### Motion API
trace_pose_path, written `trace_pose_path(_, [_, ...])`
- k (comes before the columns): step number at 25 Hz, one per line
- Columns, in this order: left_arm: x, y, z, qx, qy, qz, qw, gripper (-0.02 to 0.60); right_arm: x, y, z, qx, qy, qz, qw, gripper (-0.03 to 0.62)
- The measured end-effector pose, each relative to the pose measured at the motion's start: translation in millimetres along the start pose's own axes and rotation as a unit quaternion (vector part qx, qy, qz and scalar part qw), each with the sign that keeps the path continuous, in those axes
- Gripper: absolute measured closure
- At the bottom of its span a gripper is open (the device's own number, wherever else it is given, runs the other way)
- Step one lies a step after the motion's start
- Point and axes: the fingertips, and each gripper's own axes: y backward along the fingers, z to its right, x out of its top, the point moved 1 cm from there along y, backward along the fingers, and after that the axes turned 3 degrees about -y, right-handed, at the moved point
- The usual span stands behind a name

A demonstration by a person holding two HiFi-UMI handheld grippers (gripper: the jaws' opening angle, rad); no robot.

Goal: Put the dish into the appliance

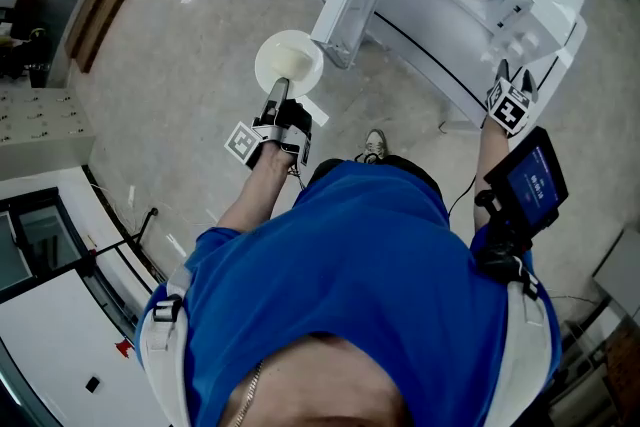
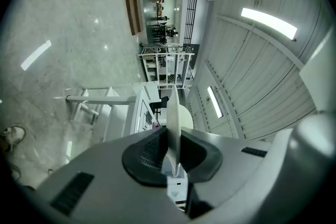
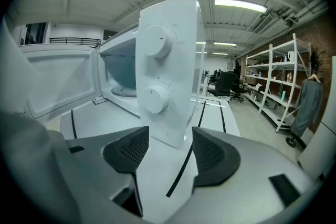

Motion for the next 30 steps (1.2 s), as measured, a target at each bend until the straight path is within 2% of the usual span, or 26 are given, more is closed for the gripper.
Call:
trace_pose_path(6, [-12, 16, -8, 0.001, 0.004, 0.009, 0.9999, 0.555, -17, -1, -6, 0.021, 0.011, -0.006, 1.000, 0.350])
trace_pose_path(11, [-32, 50, 5, 0.001, -0.001, 0.012, 0.9999, 0.555, -16, 34, 2, 0.037, 0.020, 0.000, 0.999, 0.350])
trace_pose_path(18, [-54, 54, -4, 0.003, 0.001, 0.000, 1.0000, 0.555, -20, 38, -10, 0.069, 0.027, 0.009, 0.997, 0.350])
trace_pose_path(24, [-78, 69, 11, -0.003, 0.006, -0.014, 0.9999, 0.555, -18, 70, -16, 0.094, 0.031, 0.016, 0.995, 0.350])
trace_pose_path(30, [-96, 61, -1, -0.002, 0.009, -0.031, 0.9995, 0.555, -22, 72, -28, 0.117, 0.038, 0.022, 0.992, 0.351])
